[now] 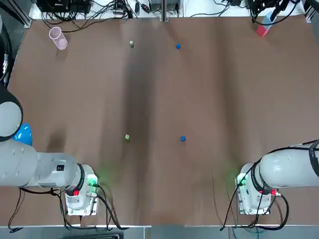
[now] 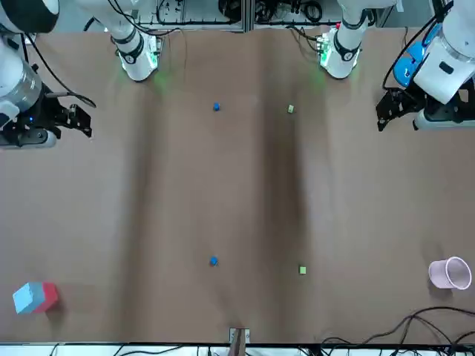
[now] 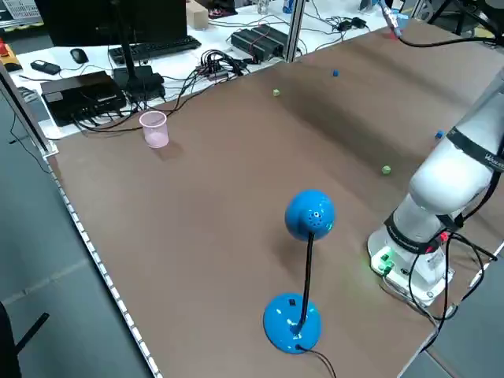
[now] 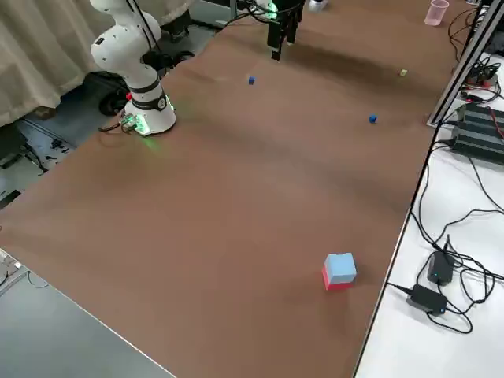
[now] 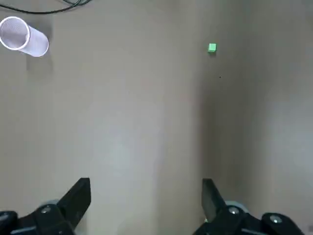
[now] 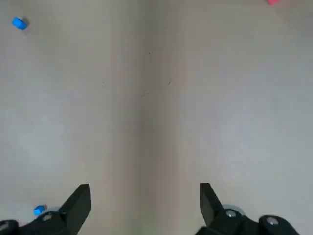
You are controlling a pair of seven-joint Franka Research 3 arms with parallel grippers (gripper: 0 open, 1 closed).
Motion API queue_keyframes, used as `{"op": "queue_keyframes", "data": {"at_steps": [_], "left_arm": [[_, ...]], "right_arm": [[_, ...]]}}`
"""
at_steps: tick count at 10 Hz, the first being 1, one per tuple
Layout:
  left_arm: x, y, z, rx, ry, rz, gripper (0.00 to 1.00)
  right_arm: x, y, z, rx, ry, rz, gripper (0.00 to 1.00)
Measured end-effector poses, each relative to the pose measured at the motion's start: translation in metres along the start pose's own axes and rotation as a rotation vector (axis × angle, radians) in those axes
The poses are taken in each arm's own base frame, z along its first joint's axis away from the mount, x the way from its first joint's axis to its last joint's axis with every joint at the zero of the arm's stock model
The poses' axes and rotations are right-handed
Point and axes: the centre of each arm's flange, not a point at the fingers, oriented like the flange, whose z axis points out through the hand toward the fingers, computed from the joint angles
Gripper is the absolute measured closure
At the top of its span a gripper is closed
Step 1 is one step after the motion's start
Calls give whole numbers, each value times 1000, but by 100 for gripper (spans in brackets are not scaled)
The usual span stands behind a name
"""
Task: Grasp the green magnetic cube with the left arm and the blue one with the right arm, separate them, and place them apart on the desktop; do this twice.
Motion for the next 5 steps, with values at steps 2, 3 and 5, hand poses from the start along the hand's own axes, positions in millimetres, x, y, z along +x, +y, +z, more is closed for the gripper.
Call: {"op": "queue_keyframes", "data": {"at_steps": [2,3,5], "left_arm": [[5,-23,2,-32,-11,-47,0],[7,-33,4,-41,-15,-58,0],[8,-33,5,-42,-18,-59,0]], "right_arm": [[0,-1,-2,0,9,-4,2],[-1,-2,-4,0,15,-6,1],[-4,-6,-17,0,43,-15,0]]}}
